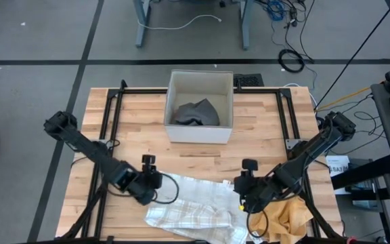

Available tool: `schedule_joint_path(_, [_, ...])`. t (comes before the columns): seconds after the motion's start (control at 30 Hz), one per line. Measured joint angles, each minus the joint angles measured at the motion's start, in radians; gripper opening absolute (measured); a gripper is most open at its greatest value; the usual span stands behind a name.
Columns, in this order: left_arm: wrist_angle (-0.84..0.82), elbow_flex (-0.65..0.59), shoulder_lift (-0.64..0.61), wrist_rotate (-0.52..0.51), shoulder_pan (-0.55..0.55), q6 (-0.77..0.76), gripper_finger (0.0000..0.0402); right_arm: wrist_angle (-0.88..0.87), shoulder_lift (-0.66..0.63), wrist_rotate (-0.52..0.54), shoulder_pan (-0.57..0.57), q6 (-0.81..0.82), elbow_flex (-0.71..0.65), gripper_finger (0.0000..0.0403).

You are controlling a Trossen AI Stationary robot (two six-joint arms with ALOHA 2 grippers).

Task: Fold towel
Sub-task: Fold the white patterned towel

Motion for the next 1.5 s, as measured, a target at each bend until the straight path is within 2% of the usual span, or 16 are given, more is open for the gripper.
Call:
schedule_joint_path(0.1, [0.091, -0.105, 0.0, 0.065, 0.067, 0.043, 0.0181, 0.044, 0.0, -0.001, 0.0, 0.025, -0.069, 0.0146])
schedule_joint_path(0.23, [0.206, -0.199, 0.001, 0.094, 0.142, 0.085, 0.0181, 0.11, 0.0, -0.022, -0.012, 0.073, -0.166, 0.0146])
schedule_joint_path(0.4, [0.389, -0.276, 0.001, 0.306, 0.24, 0.171, 0.0181, 0.288, 0.0, -0.122, -0.047, 0.09, -0.3, 0.0146])
schedule_joint_path(0.47, [0.403, -0.29, 0.001, 0.324, 0.278, 0.18, 0.0181, 0.333, 0.0, -0.137, -0.059, 0.096, -0.346, 0.0146])
schedule_joint_path(0.6, [0.409, -0.313, 0.005, 0.443, 0.343, 0.21, 0.0181, 0.406, 0.0, -0.158, -0.086, 0.12, -0.42, 0.0146])
schedule_joint_path(0.73, [0.427, -0.34, 0.034, 0.512, 0.374, 0.229, 0.0181, 0.492, 0.0, -0.207, -0.105, 0.134, -0.494, 0.0146])
schedule_joint_path(0.87, [0.462, -0.345, 0.076, 0.497, 0.384, 0.251, 0.018, 0.536, 0.009, -0.235, -0.112, 0.128, -0.532, 0.0142])
schedule_joint_path(0.97, [0.47, -0.346, 0.091, 0.496, 0.383, 0.282, 0.016, 0.541, 0.022, -0.236, -0.113, 0.084, -0.531, 0.0119])
schedule_joint_path(1.13, [0.484, -0.343, 0.093, 0.495, 0.38, 0.328, 0.0071, 0.549, 0.026, -0.255, -0.117, 0.003, -0.53, 0.0022])
schedule_joint_path(1.2, [0.484, -0.337, 0.094, 0.496, 0.38, 0.352, 0.0028, 0.543, 0.026, -0.254, -0.119, -0.032, -0.524, 0.0009])
schedule_joint_path(1.27, [0.465, -0.325, 0.094, 0.482, 0.383, 0.37, 0.0011, 0.524, 0.027, -0.257, -0.127, -0.062, -0.512, 0.0005])
schedule_joint_path(1.4, [0.354, -0.279, 0.09, 0.355, 0.391, 0.407, 0.0006, 0.354, 0.018, -0.213, -0.153, -0.108, -0.447, 0.0002])
schedule_joint_path(1.5, [0.259, -0.23, 0.087, 0.246, 0.401, 0.433, 0.0005, 0.154, 0.013, -0.13, -0.172, -0.124, -0.373, 0.0001])
